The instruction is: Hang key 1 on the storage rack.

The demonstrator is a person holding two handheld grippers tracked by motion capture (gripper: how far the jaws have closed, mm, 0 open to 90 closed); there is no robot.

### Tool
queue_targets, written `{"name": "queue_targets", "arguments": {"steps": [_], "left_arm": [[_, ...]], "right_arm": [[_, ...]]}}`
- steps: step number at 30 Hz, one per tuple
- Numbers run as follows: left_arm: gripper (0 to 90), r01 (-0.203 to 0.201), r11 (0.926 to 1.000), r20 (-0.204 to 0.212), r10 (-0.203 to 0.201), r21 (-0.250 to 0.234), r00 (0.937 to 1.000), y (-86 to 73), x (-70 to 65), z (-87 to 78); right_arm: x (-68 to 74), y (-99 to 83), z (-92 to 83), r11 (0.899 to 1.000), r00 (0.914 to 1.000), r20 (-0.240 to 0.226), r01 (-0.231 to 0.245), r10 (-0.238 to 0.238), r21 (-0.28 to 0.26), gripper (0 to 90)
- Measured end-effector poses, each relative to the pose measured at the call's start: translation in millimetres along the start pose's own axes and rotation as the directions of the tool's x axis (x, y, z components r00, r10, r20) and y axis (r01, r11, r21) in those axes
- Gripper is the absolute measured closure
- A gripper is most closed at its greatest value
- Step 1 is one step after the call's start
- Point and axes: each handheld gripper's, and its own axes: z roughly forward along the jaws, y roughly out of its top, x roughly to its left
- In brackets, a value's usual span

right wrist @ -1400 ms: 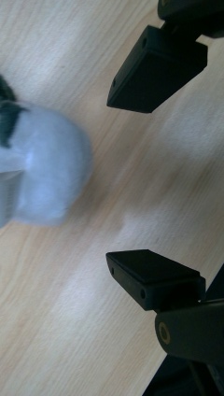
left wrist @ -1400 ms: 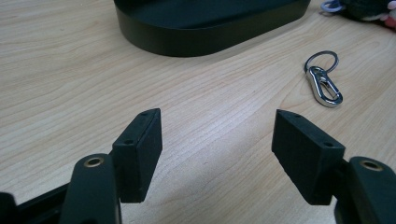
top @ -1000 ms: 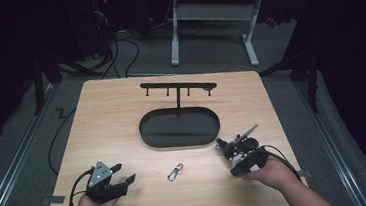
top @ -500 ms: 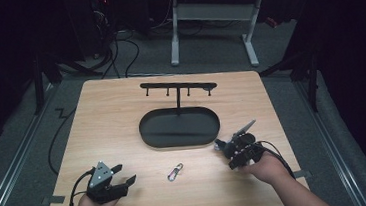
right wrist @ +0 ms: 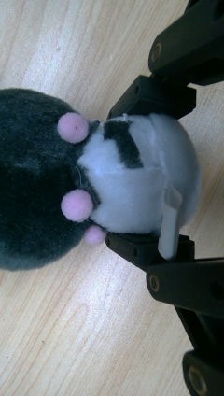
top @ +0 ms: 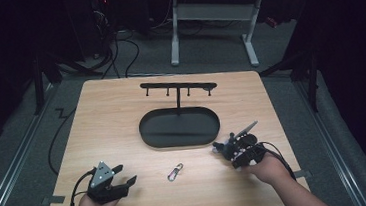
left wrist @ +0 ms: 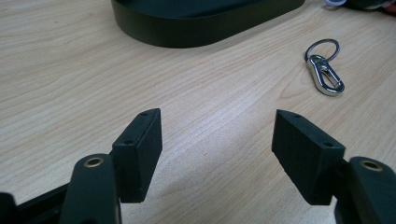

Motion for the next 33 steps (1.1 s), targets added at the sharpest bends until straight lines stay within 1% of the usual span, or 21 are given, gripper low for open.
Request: {"name": "queue_targets", "arguments": {"steps": [7,9,12,21,23,25,27,29,30,31,32,33], "left_arm": [[34.0,-0.004,1.0,0.001,0.004,0.0,1.0,-0.2,-0.4,0.6],[34.0,-0.004,1.0,0.0,0.004,-0.001,1.0,-0.3,-0.4,0.7],[34.0,-0.004,1.0,0.001,0.004,0.0,1.0,-0.4,-0.6,0.8],[34.0,-0.002,1.0,0.004,0.002,0.002,1.0,-0.4,-1.0,1.1],[34.0,-0.002,1.0,0.004,0.002,0.002,1.0,-0.4,-1.0,1.2],[34.0,-0.002,1.0,0.003,0.002,0.002,1.0,-0.5,-1.0,1.3],[34.0,-0.003,1.0,0.003,0.003,0.003,1.0,-0.4,-0.8,1.2],[34.0,-0.002,1.0,0.003,0.002,0.001,1.0,-0.4,-0.6,1.1],[34.0,-0.002,1.0,0.003,0.002,0.0,1.0,-0.4,-0.6,1.1],[34.0,-0.003,1.0,0.003,0.003,0.0,1.0,-0.4,-0.6,1.0],[34.0,-0.003,1.0,0.005,0.003,0.0,1.0,-0.4,-0.8,1.1],[34.0,-0.004,1.0,0.005,0.004,0.001,1.0,-0.4,-0.8,1.1]], "right_arm": [[0.3,-0.2,0.2,1.0,1.0,0.006,0.002,-0.002,0.003,45.6],[0.1,-0.5,0.5,1.0,1.0,-0.001,-0.002,0.002,-0.004,45.7],[0.2,-0.7,0.4,1.0,1.0,0.0,0.0,0.0,-0.005,46.0],[0.3,-1.0,0.4,1.0,0.9999,0.005,0.009,-0.009,-0.007,48.5],[0.9,-0.3,-1.4,1.0,0.9998,0.012,0.014,-0.014,-0.003,48.7],[1.7,0.2,-3.4,1.0,0.9998,0.005,0.016,-0.016,-0.005,48.6],[2.3,1.0,-6.4,1.0,0.9996,0.013,0.026,-0.026,-0.003,48.6],[2.4,1.7,-11.2,1.0,0.9996,0.016,0.025,-0.024,-0.005,48.6],[2.2,1.8,-12.6,1.0,0.9997,0.01,0.021,-0.021,-0.011,48.6],[1.7,2.2,-15.4,1.0,0.9996,0.013,0.026,-0.026,-0.007,48.6],[1.9,2.4,-20.8,1.0,0.9997,0.012,0.022,-0.022,-0.013,48.6],[1.9,2.4,-20.8,1.0,0.9997,0.012,0.022,-0.022,-0.013,48.6]]}}
